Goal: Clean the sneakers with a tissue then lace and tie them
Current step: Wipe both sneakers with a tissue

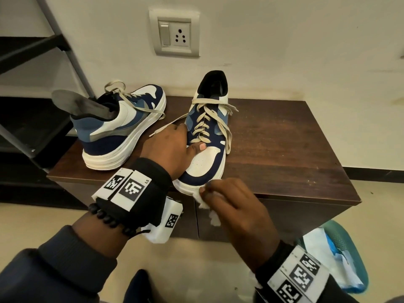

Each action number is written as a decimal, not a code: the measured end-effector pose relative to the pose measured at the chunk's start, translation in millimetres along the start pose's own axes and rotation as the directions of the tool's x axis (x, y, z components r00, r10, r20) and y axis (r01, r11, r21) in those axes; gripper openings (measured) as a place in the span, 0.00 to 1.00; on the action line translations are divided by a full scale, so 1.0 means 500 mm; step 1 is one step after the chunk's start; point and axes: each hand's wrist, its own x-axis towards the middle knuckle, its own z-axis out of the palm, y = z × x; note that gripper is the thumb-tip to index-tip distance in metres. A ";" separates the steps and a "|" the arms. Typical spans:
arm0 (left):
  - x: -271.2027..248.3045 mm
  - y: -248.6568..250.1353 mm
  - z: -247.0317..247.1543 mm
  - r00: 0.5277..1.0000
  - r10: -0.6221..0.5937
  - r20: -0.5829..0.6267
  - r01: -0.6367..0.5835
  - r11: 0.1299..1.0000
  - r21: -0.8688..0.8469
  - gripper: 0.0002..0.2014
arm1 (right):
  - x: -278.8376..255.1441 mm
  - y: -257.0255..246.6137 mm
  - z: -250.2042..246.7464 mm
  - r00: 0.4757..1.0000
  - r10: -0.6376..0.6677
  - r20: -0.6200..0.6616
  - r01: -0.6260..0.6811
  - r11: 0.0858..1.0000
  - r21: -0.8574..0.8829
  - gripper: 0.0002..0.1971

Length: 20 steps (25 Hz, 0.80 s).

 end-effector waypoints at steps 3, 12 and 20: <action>-0.004 0.000 0.004 1.000 -0.015 0.010 0.015 1.000 -0.015 0.29 | -0.026 0.009 0.005 0.975 -0.069 0.209 0.069 0.998 0.008 0.11; 0.004 0.022 0.010 0.998 -0.059 0.028 0.060 0.997 -0.041 0.25 | -0.215 0.178 -0.160 0.554 0.604 0.573 -0.750 0.661 0.030 0.10; 0.006 0.036 0.003 0.996 -0.079 0.030 0.080 0.997 -0.019 0.24 | -0.396 0.399 -0.064 0.152 0.978 0.141 -0.823 0.205 -0.530 0.14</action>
